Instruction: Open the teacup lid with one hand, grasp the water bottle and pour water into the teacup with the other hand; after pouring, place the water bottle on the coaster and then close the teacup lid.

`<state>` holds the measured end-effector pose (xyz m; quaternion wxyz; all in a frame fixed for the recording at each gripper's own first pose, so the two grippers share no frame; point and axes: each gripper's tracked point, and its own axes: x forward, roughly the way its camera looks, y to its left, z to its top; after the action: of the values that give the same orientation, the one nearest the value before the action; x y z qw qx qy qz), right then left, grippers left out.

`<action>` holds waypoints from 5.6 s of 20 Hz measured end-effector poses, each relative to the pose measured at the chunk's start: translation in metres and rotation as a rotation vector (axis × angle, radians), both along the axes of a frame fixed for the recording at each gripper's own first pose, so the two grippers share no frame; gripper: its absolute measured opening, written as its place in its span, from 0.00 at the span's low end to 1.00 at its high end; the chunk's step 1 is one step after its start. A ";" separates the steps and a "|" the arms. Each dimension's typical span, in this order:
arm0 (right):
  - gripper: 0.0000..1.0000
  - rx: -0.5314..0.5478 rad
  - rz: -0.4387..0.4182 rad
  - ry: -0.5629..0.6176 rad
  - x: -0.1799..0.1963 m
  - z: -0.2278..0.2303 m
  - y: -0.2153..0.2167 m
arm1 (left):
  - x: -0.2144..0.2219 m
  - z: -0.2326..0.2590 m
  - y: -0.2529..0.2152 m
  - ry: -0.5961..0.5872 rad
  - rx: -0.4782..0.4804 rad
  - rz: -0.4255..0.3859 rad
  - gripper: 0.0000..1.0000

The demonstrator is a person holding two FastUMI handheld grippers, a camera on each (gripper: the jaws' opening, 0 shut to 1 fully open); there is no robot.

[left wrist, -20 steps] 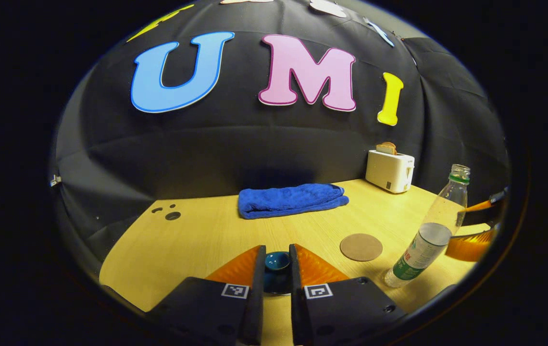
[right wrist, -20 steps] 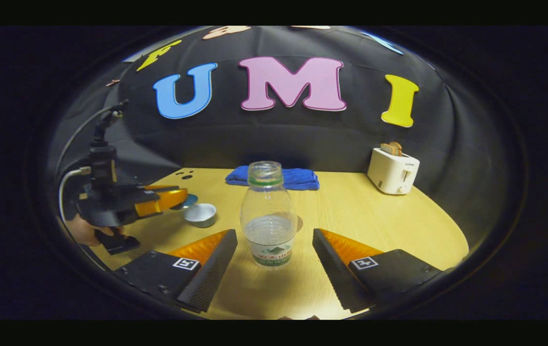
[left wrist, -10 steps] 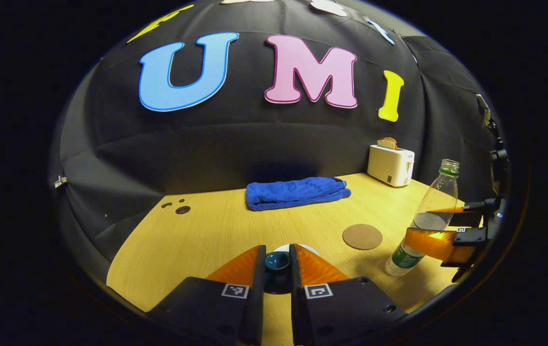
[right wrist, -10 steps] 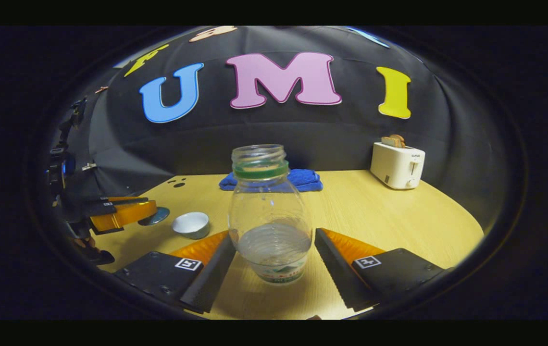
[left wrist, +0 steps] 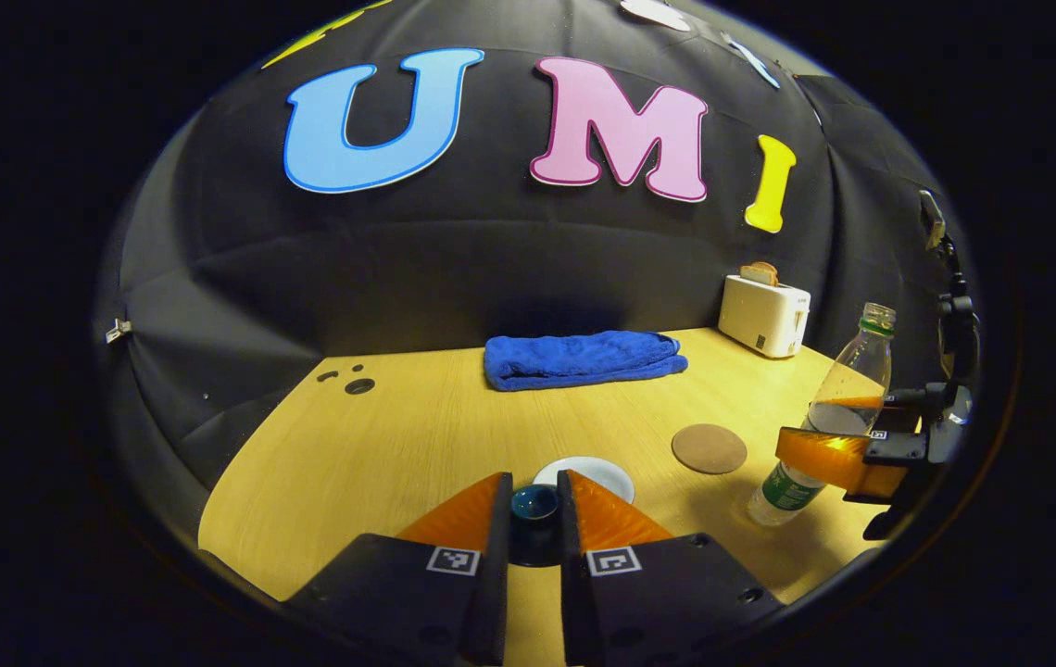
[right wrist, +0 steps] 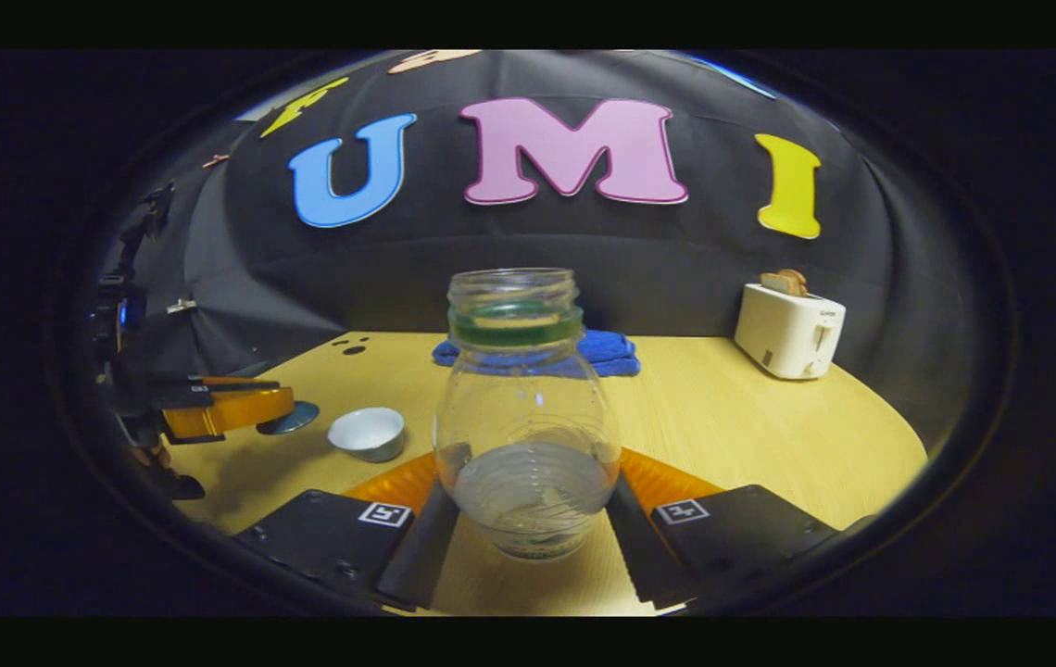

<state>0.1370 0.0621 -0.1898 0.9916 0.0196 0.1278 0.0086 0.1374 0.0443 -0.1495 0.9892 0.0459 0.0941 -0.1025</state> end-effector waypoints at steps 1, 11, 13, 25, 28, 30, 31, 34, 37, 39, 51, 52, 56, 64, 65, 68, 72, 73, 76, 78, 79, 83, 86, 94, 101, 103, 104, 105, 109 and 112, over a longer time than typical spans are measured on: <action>0.80 -0.027 0.001 0.006 0.001 0.002 -0.001 | -0.002 0.001 0.003 0.001 0.000 0.007 0.28; 0.74 -0.421 0.057 -0.037 0.034 0.050 -0.007 | -0.022 0.012 0.041 -0.031 -0.063 0.115 0.28; 0.74 -0.503 0.086 -0.045 0.047 0.053 0.002 | -0.025 0.014 0.051 -0.045 -0.070 0.136 0.28; 0.74 -0.854 0.193 0.020 0.104 -0.002 0.038 | -0.054 0.002 0.131 -0.042 -0.112 0.260 0.24; 0.74 -0.934 0.218 0.023 0.113 -0.009 0.040 | -0.057 -0.003 0.145 -0.035 -0.119 0.279 0.28; 0.74 -0.988 0.244 0.027 0.116 -0.016 0.044 | -0.056 -0.006 0.150 -0.034 -0.123 0.285 0.28; 0.74 -1.010 0.253 0.030 0.118 -0.020 0.044 | -0.056 -0.007 0.153 -0.035 -0.123 0.287 0.24; 0.77 -1.088 0.264 0.027 0.125 -0.024 0.045 | -0.055 -0.009 0.154 -0.040 -0.127 0.288 0.28; 0.74 -1.179 0.271 0.025 0.129 -0.029 0.044 | -0.053 -0.011 0.154 -0.037 -0.127 0.288 0.28; 0.74 -1.223 0.277 0.024 0.130 -0.031 0.043 | -0.053 -0.012 0.151 -0.037 -0.143 0.288 0.28; 0.73 -1.445 0.338 -0.077 0.141 -0.023 0.053 | -0.055 -0.023 0.140 -0.029 -0.190 0.278 0.24; 0.73 -1.474 0.348 -0.093 0.141 -0.021 0.055 | -0.055 -0.025 0.142 -0.029 -0.186 0.283 0.28; 0.73 -1.538 0.370 -0.118 0.144 -0.019 0.053 | -0.061 -0.029 0.155 -0.025 -0.194 0.310 0.28; 0.73 -1.623 0.407 -0.146 0.149 -0.019 0.058 | -0.067 -0.031 0.159 -0.022 -0.192 0.319 0.27; 0.73 -1.638 0.417 -0.163 0.149 -0.018 0.063 | -0.067 -0.031 0.157 -0.017 -0.190 0.317 0.28; 0.73 -1.670 0.418 -0.182 0.150 -0.018 0.060 | -0.070 -0.036 0.154 -0.005 -0.197 0.326 0.28; 0.73 -1.696 0.408 -0.193 0.155 -0.015 0.059 | -0.072 -0.038 0.150 0.002 -0.217 0.325 0.24; 0.73 -1.710 0.412 -0.199 0.156 -0.014 0.059 | -0.073 -0.037 0.152 0.003 -0.215 0.327 0.27; 0.73 -1.749 0.440 -0.231 0.158 -0.010 0.063 | -0.071 -0.031 0.162 -0.012 -0.186 0.344 0.28; 0.73 -1.778 0.461 -0.259 0.158 -0.008 0.067 | -0.071 -0.028 0.165 -0.017 -0.195 0.346 0.27; 0.73 -1.787 0.469 -0.264 0.159 -0.007 0.068 | -0.071 -0.026 0.167 -0.020 -0.189 0.348 0.24; 0.73 -1.814 0.494 -0.269 0.160 -0.007 0.070 | -0.071 -0.022 0.168 -0.027 -0.171 0.339 0.27; 0.73 -1.836 0.503 -0.276 0.161 -0.006 0.070 | -0.071 -0.023 0.164 -0.025 -0.176 0.334 0.27; 0.73 -1.894 0.531 -0.278 0.166 -0.002 0.072 | -0.070 -0.025 0.160 -0.020 -0.181 0.328 0.28; 0.73 -1.931 0.560 -0.302 0.168 0.005 0.082 | -0.071 -0.020 0.155 -0.030 -0.168 0.316 0.28; 0.73 -1.946 0.574 -0.302 0.168 0.006 0.084 | -0.071 -0.020 0.153 -0.033 -0.163 0.313 0.28; 0.73 -1.955 0.579 -0.304 0.169 0.008 0.084 | -0.072 -0.017 0.153 -0.035 -0.159 0.312 0.27; 0.73 -1.962 0.579 -0.307 0.169 0.010 0.084 | -0.072 -0.018 0.153 -0.037 -0.156 0.313 0.28; 0.73 -1.989 0.582 -0.313 0.171 0.020 0.085 | -0.073 -0.015 0.154 -0.041 -0.155 0.313 0.28; 0.73 -2.009 0.588 -0.325 0.171 0.028 0.086 | -0.076 -0.011 0.156 -0.048 -0.153 0.315 0.27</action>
<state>0.3076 0.1479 -0.1616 0.5166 -0.8425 -0.0583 0.1410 0.0615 0.2003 -0.1608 0.9956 -0.0424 0.0684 0.0477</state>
